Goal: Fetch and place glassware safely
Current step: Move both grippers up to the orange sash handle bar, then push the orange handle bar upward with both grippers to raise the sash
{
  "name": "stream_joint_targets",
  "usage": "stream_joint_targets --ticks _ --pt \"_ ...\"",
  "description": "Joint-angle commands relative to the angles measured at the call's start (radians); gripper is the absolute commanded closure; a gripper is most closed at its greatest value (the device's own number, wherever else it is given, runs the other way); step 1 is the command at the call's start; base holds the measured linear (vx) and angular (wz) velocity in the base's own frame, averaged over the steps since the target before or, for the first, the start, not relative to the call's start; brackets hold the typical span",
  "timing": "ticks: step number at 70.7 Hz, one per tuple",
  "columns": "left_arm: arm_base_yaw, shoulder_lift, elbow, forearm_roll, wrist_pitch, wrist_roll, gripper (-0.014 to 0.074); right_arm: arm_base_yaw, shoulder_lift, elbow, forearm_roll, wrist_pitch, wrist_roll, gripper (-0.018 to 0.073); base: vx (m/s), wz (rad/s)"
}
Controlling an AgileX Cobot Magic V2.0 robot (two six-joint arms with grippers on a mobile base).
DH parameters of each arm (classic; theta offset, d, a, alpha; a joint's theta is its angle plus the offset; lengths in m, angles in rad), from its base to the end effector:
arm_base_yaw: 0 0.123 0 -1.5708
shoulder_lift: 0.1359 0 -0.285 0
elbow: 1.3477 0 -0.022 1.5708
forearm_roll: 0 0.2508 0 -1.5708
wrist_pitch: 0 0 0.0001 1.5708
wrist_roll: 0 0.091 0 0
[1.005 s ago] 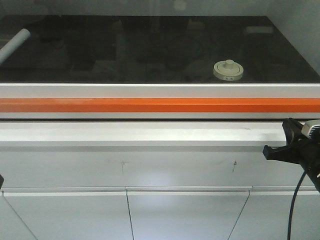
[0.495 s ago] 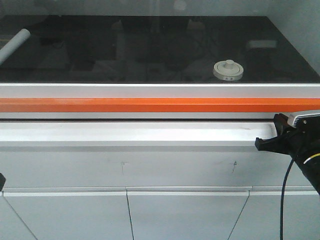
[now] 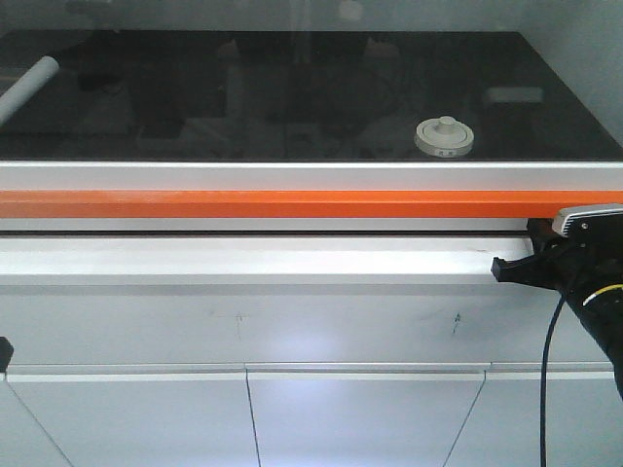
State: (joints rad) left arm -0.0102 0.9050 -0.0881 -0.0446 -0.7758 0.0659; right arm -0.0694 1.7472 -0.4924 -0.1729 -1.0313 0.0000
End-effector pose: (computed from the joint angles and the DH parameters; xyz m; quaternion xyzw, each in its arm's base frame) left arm 0.1484 0.0013 0.2222 0.0040 0.6908 0.0194 0.7228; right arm 0.2955 -0.0071 0.1592 -0.0560 0.7532 0.0039 0.6554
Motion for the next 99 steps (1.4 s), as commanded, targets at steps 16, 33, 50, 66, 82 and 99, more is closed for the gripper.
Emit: stream_joint_targets --ticks 16,33,50,66,82,99 --pt "-0.005 0.216 -0.037 0.002 -0.211 -0.008 0.0603 -0.005 -0.041 -0.034 0.006 -0.157 -0.009 0.056 0.0 0.0" --pt "-0.005 0.439 -0.155 0.101 -0.26 -0.009 0.0603 -0.005 -0.041 -0.034 0.006 -0.157 -0.007 0.056 0.0 0.0" --pt "-0.005 0.625 -0.25 0.105 -0.336 -0.035 0.0603 -0.005 -0.041 -0.034 0.006 -0.157 -0.007 0.056 0.0 0.0" --pt "-0.005 0.745 -0.31 0.115 -0.387 -0.035 0.0603 -0.005 -0.041 -0.034 0.006 -0.157 -0.007 0.056 0.0 0.0" --pt "-0.005 0.797 -0.371 0.113 -0.397 -0.035 0.0603 -0.005 -0.041 -0.034 0.006 -0.157 -0.007 0.056 0.0 0.0" --pt "-0.005 0.817 -0.456 0.114 -0.375 -0.035 0.0603 -0.005 -0.041 -0.034 0.006 -0.157 -0.007 0.056 0.0 0.0"
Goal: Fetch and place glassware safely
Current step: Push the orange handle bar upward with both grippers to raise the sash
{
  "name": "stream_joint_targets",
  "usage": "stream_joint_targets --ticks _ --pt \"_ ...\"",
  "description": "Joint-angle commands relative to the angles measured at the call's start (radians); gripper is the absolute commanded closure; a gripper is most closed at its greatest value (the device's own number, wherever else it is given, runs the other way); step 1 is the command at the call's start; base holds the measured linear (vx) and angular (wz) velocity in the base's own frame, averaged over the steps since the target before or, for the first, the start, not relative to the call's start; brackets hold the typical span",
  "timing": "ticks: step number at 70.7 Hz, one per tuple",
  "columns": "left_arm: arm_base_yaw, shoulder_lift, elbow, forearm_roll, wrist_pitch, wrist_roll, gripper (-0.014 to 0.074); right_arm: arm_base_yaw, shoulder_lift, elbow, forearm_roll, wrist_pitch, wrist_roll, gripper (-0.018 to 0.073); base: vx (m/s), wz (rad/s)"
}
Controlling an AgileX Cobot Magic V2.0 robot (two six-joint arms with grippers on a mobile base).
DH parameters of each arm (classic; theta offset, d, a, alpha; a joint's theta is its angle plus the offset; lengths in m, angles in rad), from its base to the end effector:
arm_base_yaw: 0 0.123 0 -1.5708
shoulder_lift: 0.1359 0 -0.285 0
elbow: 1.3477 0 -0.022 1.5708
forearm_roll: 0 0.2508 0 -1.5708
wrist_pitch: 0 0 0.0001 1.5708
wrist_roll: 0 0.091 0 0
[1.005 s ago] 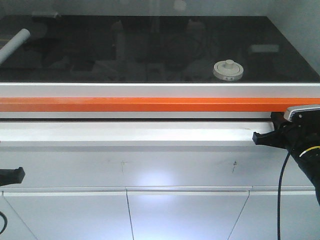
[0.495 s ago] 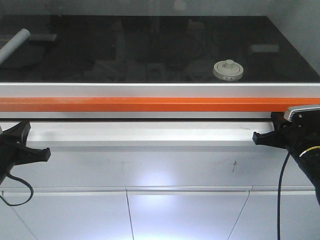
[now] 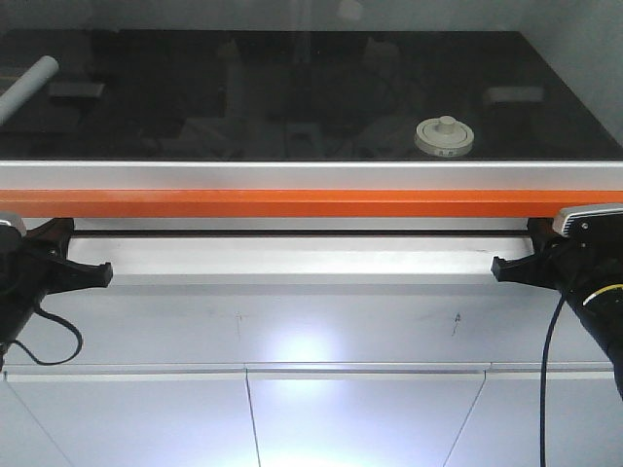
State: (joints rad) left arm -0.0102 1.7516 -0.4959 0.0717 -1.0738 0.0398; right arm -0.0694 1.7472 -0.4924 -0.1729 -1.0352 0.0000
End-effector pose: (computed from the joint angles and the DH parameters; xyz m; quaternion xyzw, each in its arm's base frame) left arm 0.2975 -0.0088 0.1629 0.0523 0.7382 -0.0019 0.6725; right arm 0.2955 -0.0071 0.1596 -0.0560 0.7519 0.0040 0.6569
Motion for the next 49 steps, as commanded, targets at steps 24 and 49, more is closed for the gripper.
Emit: stream_joint_targets --ticks 24,49 --pt "-0.005 -0.029 -0.075 -0.003 -0.065 -0.008 0.0603 -0.005 -0.041 -0.034 0.006 -0.153 -0.007 0.056 0.0 0.0" --pt "-0.005 -0.074 -0.075 0.008 -0.08 -0.008 0.0603 -0.005 -0.044 -0.034 0.006 -0.184 -0.007 0.056 0.0 0.0"
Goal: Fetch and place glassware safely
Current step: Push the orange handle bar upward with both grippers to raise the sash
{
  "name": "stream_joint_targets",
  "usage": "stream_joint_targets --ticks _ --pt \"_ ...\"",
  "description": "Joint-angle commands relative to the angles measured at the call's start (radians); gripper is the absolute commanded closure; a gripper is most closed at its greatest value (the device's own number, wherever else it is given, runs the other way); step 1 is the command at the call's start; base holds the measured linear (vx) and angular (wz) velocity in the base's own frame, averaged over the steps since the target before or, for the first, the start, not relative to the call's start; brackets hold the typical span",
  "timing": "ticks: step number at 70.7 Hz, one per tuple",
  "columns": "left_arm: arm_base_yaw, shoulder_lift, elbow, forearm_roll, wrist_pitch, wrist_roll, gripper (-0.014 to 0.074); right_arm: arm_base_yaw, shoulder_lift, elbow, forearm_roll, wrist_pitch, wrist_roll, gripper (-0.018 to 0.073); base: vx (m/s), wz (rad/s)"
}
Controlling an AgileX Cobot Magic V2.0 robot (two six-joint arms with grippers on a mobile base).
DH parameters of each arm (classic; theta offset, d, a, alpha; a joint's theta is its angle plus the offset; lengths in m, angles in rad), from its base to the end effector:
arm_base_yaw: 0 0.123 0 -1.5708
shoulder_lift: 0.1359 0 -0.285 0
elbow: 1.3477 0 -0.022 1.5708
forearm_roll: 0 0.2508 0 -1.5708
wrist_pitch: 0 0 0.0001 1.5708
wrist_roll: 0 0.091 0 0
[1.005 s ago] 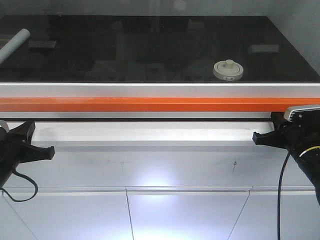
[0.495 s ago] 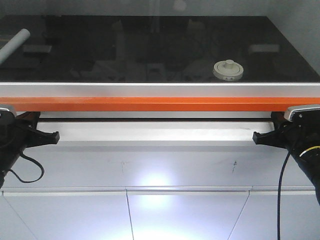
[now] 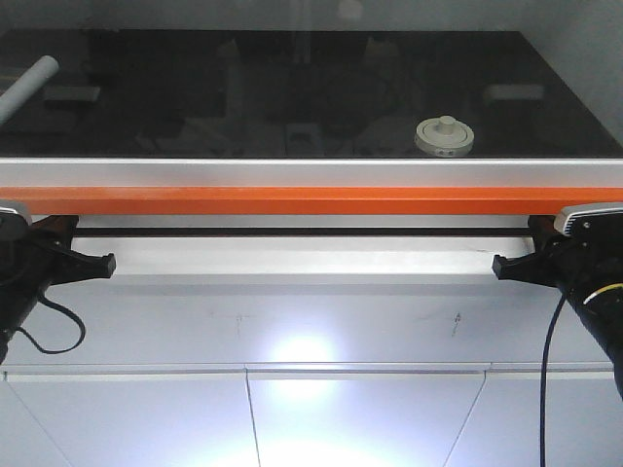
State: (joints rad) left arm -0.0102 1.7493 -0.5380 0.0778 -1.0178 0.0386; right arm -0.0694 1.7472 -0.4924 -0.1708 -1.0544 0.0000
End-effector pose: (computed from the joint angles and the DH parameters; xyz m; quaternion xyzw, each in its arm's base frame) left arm 0.3065 -0.0091 0.1675 0.0554 0.7420 -0.0015 0.6681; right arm 0.2958 -0.0071 0.1613 -0.0550 0.7456 0.0042 0.6641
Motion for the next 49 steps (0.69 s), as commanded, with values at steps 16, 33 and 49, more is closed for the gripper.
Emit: stream_joint_targets --ticks 16,33,49 --pt "-0.005 -0.132 -0.033 0.002 -0.124 -0.007 0.0603 -0.005 -0.056 -0.059 0.001 -0.155 -0.006 0.056 0.0 0.0" --pt "-0.005 -0.189 -0.044 0.0 -0.08 -0.006 0.0603 -0.005 -0.108 -0.11 0.001 -0.088 -0.006 0.056 0.0 0.0" --pt "-0.006 -0.243 -0.104 0.008 0.029 -0.006 0.0603 -0.005 -0.168 -0.128 -0.004 -0.052 0.0 0.056 0.0 0.0"
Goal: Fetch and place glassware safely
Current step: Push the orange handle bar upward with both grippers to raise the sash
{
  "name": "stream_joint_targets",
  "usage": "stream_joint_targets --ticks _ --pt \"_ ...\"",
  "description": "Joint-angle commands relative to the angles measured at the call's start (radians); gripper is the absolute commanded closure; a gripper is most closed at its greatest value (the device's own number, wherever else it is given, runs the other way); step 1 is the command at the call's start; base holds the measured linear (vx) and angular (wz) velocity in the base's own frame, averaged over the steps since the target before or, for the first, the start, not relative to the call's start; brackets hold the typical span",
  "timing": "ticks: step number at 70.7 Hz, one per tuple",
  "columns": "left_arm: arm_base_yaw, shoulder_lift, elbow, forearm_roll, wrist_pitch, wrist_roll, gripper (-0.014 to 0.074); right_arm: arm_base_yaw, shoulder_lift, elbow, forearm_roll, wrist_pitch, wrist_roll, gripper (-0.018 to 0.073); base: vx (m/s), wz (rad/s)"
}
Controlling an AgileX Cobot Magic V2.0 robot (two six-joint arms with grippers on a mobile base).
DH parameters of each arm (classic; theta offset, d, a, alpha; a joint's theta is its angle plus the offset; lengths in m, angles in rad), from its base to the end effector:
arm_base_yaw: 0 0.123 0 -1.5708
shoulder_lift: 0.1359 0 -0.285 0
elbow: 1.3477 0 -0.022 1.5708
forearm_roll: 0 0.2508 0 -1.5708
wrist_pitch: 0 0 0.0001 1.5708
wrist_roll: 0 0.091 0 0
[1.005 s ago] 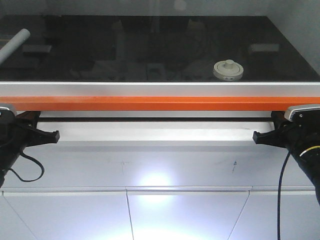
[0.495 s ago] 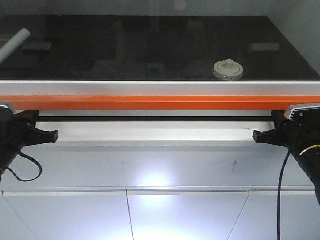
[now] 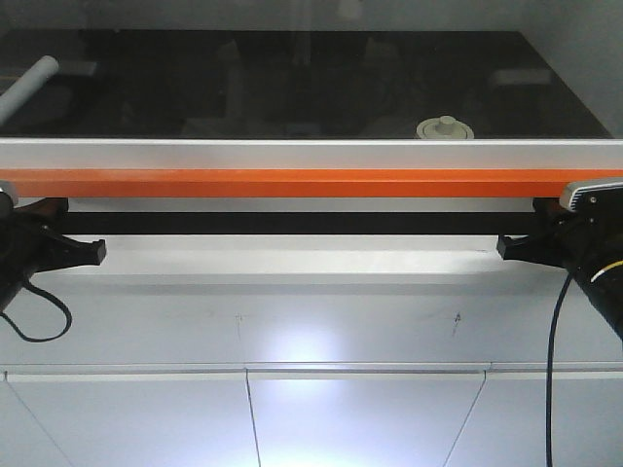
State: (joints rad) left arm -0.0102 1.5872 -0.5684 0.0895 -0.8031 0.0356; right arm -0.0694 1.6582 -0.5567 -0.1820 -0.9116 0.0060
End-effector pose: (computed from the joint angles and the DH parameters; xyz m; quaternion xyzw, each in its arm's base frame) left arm 0.3005 -0.0089 0.2046 0.0618 0.7491 0.0047 0.6596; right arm 0.3039 -0.0081 0.1895 -0.0615 0.7422 -0.0051 0.6673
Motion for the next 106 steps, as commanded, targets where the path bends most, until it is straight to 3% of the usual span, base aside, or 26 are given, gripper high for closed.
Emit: stream_joint_targets --ticks 1,33,67,106 --pt "-0.006 -0.084 -0.074 -0.004 -0.185 -0.003 0.0603 -0.005 -0.083 -0.064 0.007 -0.193 -0.006 0.056 0.0 0.0" --pt "-0.006 -0.18 -0.15 -0.004 -0.112 -0.004 0.0603 -0.005 -0.185 -0.069 0.007 -0.173 0.01 0.056 0.0 0.0" --pt "-0.006 -0.297 -0.25 -0.004 0.006 -0.004 0.0603 -0.005 -0.301 -0.203 -0.015 0.009 0.011 0.056 0.0 0.0" --pt "-0.006 -0.337 -0.261 -0.004 0.065 -0.004 0.0603 -0.005 -0.367 -0.202 -0.015 0.075 0.014 0.056 0.0 0.0"
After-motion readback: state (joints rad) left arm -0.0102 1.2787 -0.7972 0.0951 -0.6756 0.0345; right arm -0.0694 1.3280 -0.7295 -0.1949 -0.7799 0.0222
